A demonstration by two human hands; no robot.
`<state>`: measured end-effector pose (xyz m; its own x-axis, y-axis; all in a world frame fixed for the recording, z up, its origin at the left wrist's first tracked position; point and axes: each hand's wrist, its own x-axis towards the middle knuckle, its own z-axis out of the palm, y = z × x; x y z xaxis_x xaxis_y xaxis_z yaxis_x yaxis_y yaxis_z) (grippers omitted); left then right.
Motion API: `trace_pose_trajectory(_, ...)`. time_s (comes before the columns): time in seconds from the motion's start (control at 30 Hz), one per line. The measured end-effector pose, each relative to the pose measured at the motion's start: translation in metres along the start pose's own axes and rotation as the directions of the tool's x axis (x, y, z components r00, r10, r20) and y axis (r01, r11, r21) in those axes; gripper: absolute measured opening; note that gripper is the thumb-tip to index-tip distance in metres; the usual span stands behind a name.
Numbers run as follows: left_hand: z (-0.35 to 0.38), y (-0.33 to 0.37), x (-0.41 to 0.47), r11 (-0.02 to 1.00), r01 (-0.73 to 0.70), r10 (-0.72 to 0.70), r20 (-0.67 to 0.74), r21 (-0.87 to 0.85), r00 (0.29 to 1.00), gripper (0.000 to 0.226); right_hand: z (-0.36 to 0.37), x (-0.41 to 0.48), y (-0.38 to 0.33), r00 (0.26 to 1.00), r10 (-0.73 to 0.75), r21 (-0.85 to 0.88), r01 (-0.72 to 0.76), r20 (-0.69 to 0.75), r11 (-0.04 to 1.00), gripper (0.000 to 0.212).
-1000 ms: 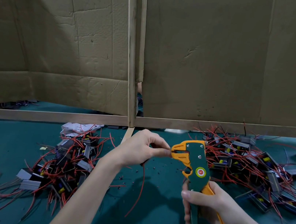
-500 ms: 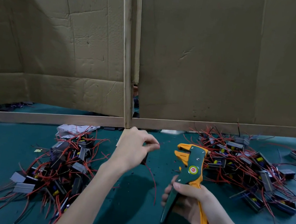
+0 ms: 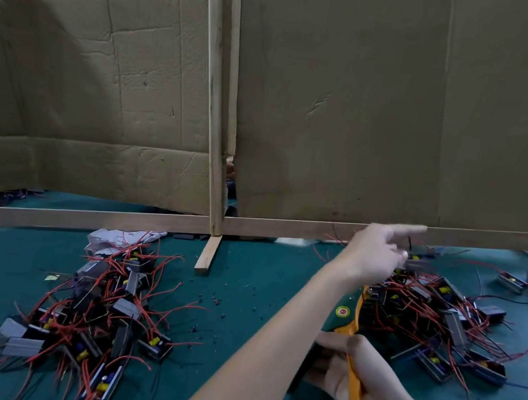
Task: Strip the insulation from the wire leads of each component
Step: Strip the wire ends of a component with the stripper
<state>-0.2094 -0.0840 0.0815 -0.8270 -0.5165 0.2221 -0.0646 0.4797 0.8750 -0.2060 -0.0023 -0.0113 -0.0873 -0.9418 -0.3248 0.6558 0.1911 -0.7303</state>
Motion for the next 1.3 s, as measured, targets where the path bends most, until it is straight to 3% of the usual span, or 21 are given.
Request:
trace_pose_trajectory(0.07,-0.003,-0.009,-0.011,1.000,-0.011,0.010,0.015,0.019,1.000,0.048,0.001,-0.001,-0.001,1.000,0.002,-0.007,-0.002,0.015,1.000,0.031)
trace_pose_trajectory(0.2,-0.035,-0.025,-0.039,0.997,-0.023,0.031,-0.103,0.074,0.994,0.043,0.000,0.000,0.002,0.999,0.029,0.021,-0.030,0.017,0.999,0.022)
trace_pose_trajectory(0.3,-0.076,-0.038,-0.060,0.965,0.083,-0.030,-0.211,0.249,0.977,0.040,0.000,0.001,0.004,0.999,0.047,-0.004,-0.047,-0.004,0.999,0.017)
trace_pose_trajectory(0.4,-0.123,-0.060,-0.079,0.740,0.411,-0.181,-0.431,0.532,0.884,0.040,-0.002,0.001,0.005,0.999,0.044,-0.025,-0.044,-0.018,0.999,0.017)
trace_pose_trajectory(0.5,-0.162,-0.079,-0.098,0.462,0.712,-0.326,-0.646,0.528,0.690,0.041,-0.004,0.000,0.004,0.999,0.043,-0.033,-0.044,-0.021,0.998,0.023)
trace_pose_trajectory(0.63,-0.203,-0.113,-0.117,0.227,0.841,-0.369,-0.755,0.492,0.542,0.052,-0.004,-0.001,0.002,0.999,0.039,-0.041,-0.040,-0.019,0.998,0.027)
trace_pose_trajectory(0.7,-0.216,-0.127,-0.125,0.193,0.878,-0.418,-0.773,0.437,0.477,0.046,-0.004,-0.001,0.002,0.999,0.035,-0.063,-0.037,-0.022,0.997,0.029)
trace_pose_trajectory(0.8,-0.225,-0.139,-0.132,0.160,0.849,-0.517,-0.690,0.503,0.506,0.026,-0.005,0.001,0.001,0.999,0.032,-0.075,-0.034,-0.029,0.997,0.031)
trace_pose_trajectory(0.9,-0.225,-0.143,-0.132,0.126,0.806,-0.520,-0.654,0.578,0.550,0.028,-0.007,0.002,0.002,0.999,0.035,-0.071,-0.038,-0.033,0.997,0.029)
trace_pose_trajectory(1.0,-0.226,-0.146,-0.132,0.140,0.771,-0.390,-0.681,0.622,0.620,0.025,-0.008,0.004,0.003,0.999,0.033,-0.079,-0.036,-0.028,0.996,0.029)
trace_pose_trajectory(1.17,-0.228,-0.145,-0.133,0.190,0.754,-0.251,-0.711,0.629,0.656,0.025,-0.010,0.005,0.003,0.999,0.027,-0.086,-0.029,-0.023,0.996,0.032)
trace_pose_trajectory(1.3,-0.233,-0.132,-0.126,0.353,0.712,-0.020,-0.756,0.607,0.655,0.018,-0.011,0.005,0.002,0.999,0.027,-0.086,-0.029,-0.017,0.996,0.032)
